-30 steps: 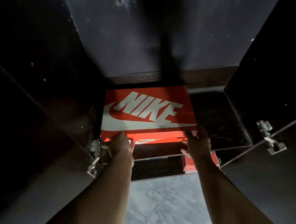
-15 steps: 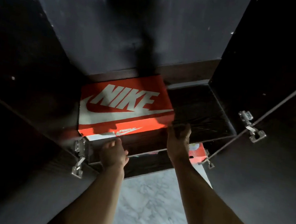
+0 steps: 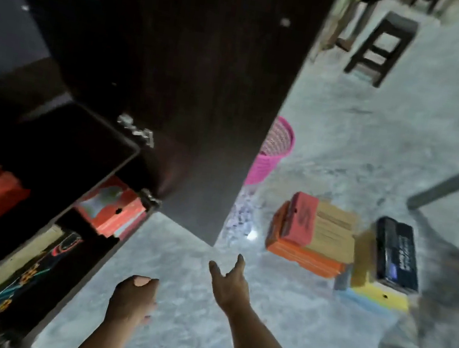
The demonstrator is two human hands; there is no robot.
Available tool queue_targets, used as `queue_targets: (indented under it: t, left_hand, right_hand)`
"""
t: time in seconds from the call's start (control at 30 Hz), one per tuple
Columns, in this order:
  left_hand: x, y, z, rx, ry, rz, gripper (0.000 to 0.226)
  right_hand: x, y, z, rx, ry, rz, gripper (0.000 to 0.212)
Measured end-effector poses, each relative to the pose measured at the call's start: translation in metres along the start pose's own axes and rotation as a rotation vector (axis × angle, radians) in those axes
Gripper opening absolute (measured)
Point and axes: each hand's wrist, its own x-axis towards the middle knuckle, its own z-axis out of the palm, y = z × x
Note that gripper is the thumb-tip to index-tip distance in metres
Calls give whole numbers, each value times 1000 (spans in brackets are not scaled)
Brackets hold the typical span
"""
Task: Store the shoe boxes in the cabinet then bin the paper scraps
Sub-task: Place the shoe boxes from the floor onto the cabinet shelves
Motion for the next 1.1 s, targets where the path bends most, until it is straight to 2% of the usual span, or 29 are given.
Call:
queue_targets:
  t: [0.1,0.33,0.53,0.73,0.83,0.93,1.03,1.1]
  left_hand:
    - [-15,6,66,158,-98,64,10]
    - [-9,28,230,391,-251,115,17]
    - [55,45,376,521,-219,159,18]
    - [164,72,513,714,-187,316,54]
    - [212,89,558,691,-151,392,65]
    - [262,103,582,616,-164,354,69]
    - [289,100,596,512,-222,283,48]
    - [295,94,598,451,-244,259,44]
  right_hand:
    - [3,55,-56,80,52,89,90]
    - [60,165,-186,211,197,260,85]
    - [184,229,-267,268,266,341,78]
    - [342,278,-321,266,429,349,80]
    - [402,301,-331,359,507,366,85]
    - [445,319,-329,448,455,317,81]
    - [468,339,-319,508,421,269,86]
    - [469,347,-312,506,436,241,73]
